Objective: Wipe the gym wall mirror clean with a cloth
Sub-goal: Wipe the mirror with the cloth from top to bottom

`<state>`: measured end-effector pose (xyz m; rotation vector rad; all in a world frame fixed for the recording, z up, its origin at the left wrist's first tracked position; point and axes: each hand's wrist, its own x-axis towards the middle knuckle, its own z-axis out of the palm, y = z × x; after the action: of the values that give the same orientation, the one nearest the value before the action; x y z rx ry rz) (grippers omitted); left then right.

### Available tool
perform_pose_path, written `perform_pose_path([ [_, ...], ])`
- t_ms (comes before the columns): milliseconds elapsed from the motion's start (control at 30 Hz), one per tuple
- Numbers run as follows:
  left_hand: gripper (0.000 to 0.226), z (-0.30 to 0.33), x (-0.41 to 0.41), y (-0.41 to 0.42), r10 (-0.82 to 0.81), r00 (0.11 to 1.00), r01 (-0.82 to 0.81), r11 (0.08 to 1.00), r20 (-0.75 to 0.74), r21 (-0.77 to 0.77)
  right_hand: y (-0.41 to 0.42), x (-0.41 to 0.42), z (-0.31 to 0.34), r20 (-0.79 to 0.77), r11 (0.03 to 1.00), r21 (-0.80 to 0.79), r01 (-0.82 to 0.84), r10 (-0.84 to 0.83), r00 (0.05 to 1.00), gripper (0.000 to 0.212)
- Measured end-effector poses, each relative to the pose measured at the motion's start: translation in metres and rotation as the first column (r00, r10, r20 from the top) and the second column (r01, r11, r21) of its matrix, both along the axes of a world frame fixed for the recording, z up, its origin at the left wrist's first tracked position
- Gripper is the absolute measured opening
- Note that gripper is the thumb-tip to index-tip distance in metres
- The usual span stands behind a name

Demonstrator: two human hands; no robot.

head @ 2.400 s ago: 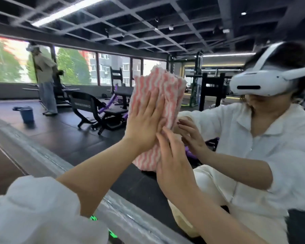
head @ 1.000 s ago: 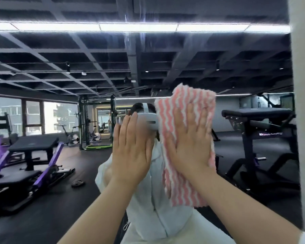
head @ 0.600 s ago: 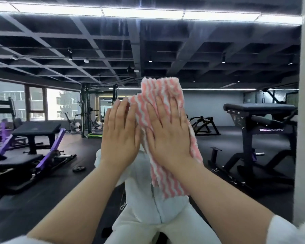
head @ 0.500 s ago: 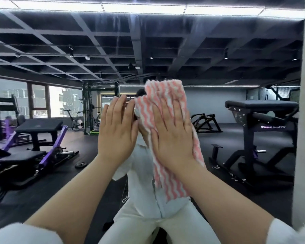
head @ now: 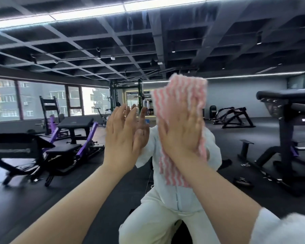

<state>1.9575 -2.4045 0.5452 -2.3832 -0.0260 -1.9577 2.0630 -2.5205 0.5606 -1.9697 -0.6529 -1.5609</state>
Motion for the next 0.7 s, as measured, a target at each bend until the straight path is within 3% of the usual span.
perform_pose_path([
  [100,0.047,-0.004,-0.015,0.003,0.005,1.0,-0.006,0.997,-0.007,-0.08,0.046,-0.021,0.0,0.187,0.972,-0.208,-0.113,0.153,0.971,0.059],
  [200,0.051,-0.016,-0.022,0.006,0.02,0.999,-0.026,0.992,-0.047,-0.125,0.069,-0.041,-0.023,0.145,0.89,-0.4,-0.219,0.298,0.944,0.053],
  [267,0.052,-0.028,-0.021,0.01,0.019,0.995,-0.036,0.982,-0.096,-0.184,0.068,-0.043,-0.035,0.143,0.796,-0.601,-0.073,0.197,0.97,0.054],
  [333,0.055,-0.034,-0.016,0.014,0.021,0.986,-0.054,0.98,-0.167,-0.194,0.055,-0.03,-0.032,0.278,0.714,-0.697,0.067,0.183,0.943,0.06],
  [400,0.057,-0.031,-0.006,0.012,0.032,0.974,-0.054,0.994,-0.222,-0.091,0.033,-0.015,-0.021,0.326,0.716,-0.695,0.062,0.236,0.915,0.06],
  [533,0.058,-0.01,0.03,-0.022,0.111,0.967,-0.075,0.984,-0.229,0.16,-0.021,0.01,-0.015,0.291,0.811,-0.586,-0.004,0.214,0.933,0.059],
  [700,0.069,0.039,0.06,-0.059,0.093,0.98,-0.085,0.995,-0.177,0.047,-0.058,0.035,0.044,0.409,0.699,-0.697,0.158,0.207,0.889,0.065],
])
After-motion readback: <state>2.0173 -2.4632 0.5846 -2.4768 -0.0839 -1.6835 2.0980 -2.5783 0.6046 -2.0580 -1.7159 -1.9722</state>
